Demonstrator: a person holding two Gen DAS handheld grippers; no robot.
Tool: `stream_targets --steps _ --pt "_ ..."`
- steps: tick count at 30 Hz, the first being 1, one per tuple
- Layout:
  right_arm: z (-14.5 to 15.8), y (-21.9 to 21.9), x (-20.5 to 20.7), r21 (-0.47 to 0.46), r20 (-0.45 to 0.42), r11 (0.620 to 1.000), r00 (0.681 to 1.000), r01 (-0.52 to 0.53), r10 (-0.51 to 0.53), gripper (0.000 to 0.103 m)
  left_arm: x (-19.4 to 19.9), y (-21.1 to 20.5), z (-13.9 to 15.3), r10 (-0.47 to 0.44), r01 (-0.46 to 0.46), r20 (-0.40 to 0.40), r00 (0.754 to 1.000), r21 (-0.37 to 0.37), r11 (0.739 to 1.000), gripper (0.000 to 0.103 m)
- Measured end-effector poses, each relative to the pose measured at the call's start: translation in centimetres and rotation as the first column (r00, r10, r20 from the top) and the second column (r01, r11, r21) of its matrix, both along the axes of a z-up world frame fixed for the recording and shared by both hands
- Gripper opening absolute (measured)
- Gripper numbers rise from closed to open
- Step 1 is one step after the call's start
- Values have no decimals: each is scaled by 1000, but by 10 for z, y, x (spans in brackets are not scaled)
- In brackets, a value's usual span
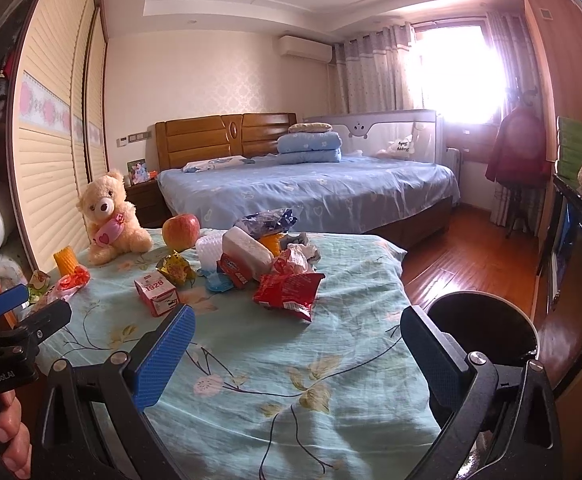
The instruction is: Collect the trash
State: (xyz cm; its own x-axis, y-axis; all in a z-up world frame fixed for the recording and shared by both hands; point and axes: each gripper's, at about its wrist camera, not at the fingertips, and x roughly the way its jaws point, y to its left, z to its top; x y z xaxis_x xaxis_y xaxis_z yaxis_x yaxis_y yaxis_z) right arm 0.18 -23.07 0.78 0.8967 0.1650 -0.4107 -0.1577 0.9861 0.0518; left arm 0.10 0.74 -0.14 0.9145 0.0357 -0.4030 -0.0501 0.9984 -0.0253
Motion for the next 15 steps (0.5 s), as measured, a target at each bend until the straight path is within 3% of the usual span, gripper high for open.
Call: stream_targets --steps 15 --pt "-1 2 1 2 -4 1000 1000 -5 5 103 0 1 -1 0 0 0 1000 -1 1000 103"
